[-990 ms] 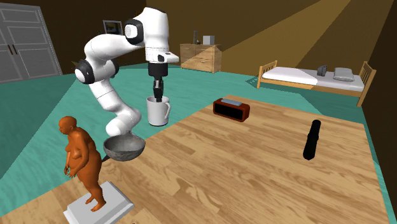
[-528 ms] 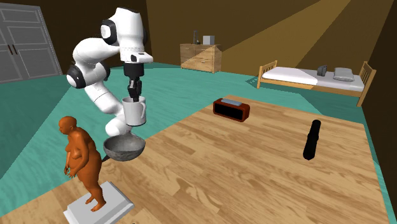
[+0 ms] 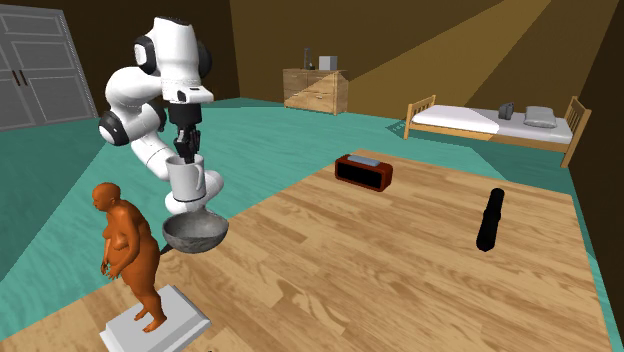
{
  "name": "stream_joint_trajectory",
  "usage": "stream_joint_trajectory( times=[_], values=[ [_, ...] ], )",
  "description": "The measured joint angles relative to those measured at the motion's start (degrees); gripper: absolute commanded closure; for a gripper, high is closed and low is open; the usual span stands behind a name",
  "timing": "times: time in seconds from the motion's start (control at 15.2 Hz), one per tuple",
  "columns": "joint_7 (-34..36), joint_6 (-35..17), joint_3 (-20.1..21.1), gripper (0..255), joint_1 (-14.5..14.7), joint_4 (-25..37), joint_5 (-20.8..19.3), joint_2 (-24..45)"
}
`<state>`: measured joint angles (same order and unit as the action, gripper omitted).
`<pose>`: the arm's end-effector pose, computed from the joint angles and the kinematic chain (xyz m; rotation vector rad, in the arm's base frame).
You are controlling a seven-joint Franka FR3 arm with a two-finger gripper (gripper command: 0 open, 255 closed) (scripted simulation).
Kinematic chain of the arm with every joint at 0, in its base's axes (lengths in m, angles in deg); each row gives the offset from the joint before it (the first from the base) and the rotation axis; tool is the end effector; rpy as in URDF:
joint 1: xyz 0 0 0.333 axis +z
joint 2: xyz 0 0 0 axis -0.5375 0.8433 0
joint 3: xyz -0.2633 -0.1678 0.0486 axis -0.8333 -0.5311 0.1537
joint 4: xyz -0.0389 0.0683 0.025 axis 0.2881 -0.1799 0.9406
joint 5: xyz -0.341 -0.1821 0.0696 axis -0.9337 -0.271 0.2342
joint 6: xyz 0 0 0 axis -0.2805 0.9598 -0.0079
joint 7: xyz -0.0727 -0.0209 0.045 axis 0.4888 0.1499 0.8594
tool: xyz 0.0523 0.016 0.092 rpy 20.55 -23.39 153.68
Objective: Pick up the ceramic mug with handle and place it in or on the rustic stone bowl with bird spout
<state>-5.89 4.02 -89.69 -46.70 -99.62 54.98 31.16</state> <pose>0.1473 -0.2204 0.7070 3.0505 0.2928 -0.0734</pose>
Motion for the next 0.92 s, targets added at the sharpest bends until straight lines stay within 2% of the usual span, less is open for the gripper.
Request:
stream_joint_trajectory(
  times=[0.92],
  values=[
    [1.9, -8.0, -1.6, 255, -1.1, -14.7, -1.7, -6.6]
  ],
)
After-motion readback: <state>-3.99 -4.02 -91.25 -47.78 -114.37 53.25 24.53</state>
